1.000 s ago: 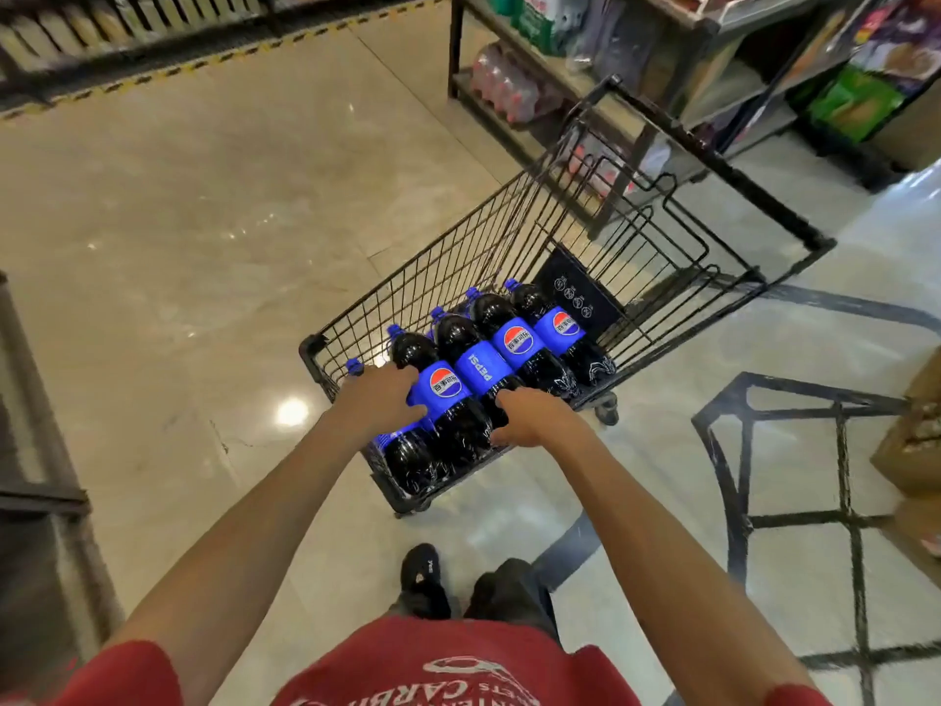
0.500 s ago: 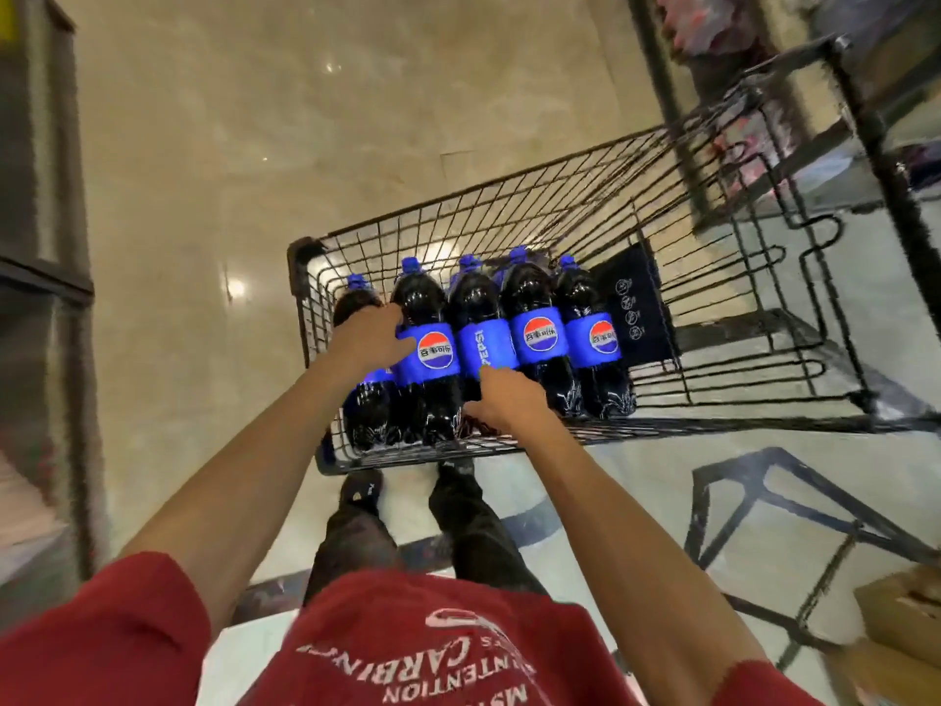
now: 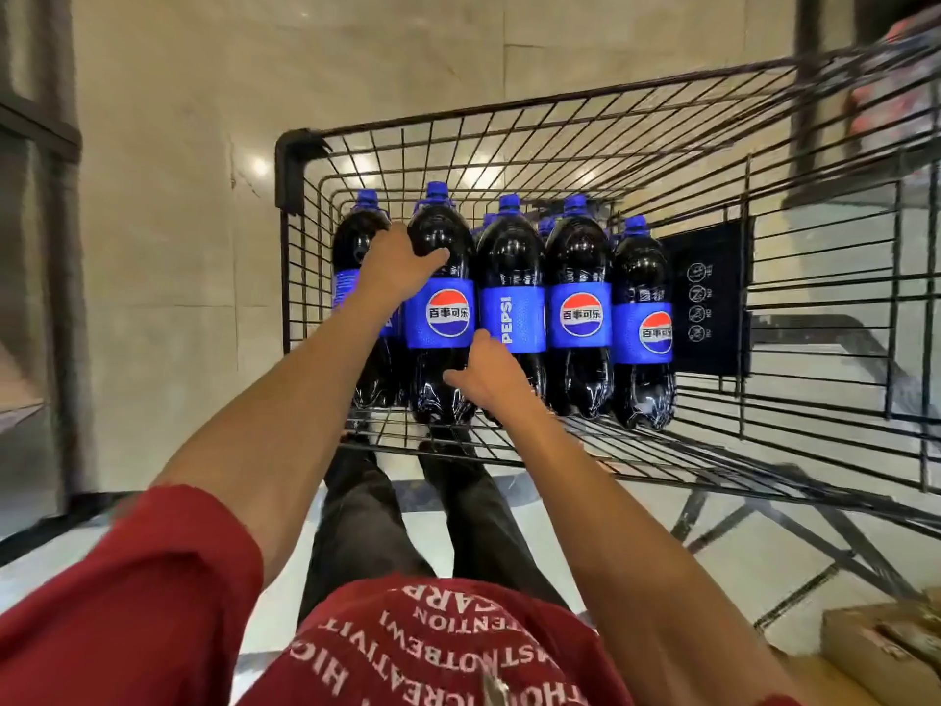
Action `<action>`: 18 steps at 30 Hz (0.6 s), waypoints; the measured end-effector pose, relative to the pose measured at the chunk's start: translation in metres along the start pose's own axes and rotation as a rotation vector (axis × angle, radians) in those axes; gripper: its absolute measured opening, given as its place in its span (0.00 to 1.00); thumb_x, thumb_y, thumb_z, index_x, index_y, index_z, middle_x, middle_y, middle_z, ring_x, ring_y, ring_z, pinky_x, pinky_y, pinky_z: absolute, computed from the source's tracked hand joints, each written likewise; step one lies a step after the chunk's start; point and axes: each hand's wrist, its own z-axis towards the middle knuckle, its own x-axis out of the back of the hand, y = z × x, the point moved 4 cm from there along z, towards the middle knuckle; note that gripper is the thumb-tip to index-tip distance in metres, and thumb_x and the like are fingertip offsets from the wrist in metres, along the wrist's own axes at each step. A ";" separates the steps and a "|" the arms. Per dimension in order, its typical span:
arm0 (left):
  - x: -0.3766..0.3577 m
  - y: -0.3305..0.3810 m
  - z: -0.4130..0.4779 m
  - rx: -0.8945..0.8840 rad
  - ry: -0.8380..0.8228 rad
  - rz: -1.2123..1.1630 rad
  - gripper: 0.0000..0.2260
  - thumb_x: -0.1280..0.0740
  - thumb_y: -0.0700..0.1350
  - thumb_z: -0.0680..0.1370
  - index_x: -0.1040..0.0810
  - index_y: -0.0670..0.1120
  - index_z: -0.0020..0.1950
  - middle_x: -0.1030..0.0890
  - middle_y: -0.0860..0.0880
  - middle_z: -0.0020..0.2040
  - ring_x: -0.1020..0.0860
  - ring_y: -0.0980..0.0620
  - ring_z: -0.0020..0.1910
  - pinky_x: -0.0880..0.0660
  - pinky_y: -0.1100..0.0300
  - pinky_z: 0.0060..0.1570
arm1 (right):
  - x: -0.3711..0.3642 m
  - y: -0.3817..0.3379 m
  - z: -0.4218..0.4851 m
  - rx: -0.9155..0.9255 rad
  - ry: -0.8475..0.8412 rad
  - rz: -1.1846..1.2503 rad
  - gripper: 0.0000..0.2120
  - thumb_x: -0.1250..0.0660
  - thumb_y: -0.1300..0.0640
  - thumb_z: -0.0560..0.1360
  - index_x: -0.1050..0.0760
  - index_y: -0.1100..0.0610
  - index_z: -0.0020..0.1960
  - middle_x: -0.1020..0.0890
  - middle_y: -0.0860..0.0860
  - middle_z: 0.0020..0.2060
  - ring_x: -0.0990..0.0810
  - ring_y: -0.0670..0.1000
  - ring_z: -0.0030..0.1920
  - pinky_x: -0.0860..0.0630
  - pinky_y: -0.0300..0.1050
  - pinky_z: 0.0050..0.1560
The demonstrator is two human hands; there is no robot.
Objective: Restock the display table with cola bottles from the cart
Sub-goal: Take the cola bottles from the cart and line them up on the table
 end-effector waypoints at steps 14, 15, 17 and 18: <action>-0.030 -0.012 0.042 0.116 -0.087 -0.364 0.54 0.17 0.60 0.62 0.44 0.47 0.78 0.27 0.46 0.71 0.26 0.45 0.68 0.28 0.53 0.67 | -0.024 0.007 0.007 0.005 0.170 0.205 0.40 0.20 0.45 0.67 0.33 0.60 0.71 0.23 0.56 0.64 0.25 0.59 0.65 0.26 0.53 0.62; -0.030 -0.013 0.041 0.120 -0.081 -0.371 0.54 0.17 0.61 0.61 0.43 0.47 0.78 0.27 0.46 0.70 0.25 0.45 0.67 0.27 0.50 0.68 | -0.024 0.007 0.007 0.016 0.178 0.211 0.41 0.20 0.44 0.67 0.34 0.60 0.72 0.24 0.56 0.65 0.25 0.59 0.66 0.26 0.53 0.63; -0.030 -0.014 0.039 0.122 -0.050 -0.395 0.53 0.17 0.59 0.61 0.43 0.47 0.77 0.26 0.47 0.68 0.25 0.47 0.65 0.27 0.49 0.67 | -0.025 0.008 0.006 0.034 0.177 0.216 0.43 0.21 0.45 0.68 0.36 0.60 0.74 0.25 0.56 0.68 0.26 0.58 0.68 0.27 0.52 0.64; -0.030 -0.015 0.037 0.116 -0.029 -0.410 0.52 0.17 0.58 0.62 0.42 0.47 0.77 0.26 0.48 0.67 0.24 0.48 0.64 0.26 0.51 0.67 | -0.025 0.008 0.006 0.044 0.176 0.230 0.43 0.21 0.45 0.68 0.37 0.60 0.75 0.26 0.56 0.69 0.27 0.57 0.69 0.28 0.51 0.65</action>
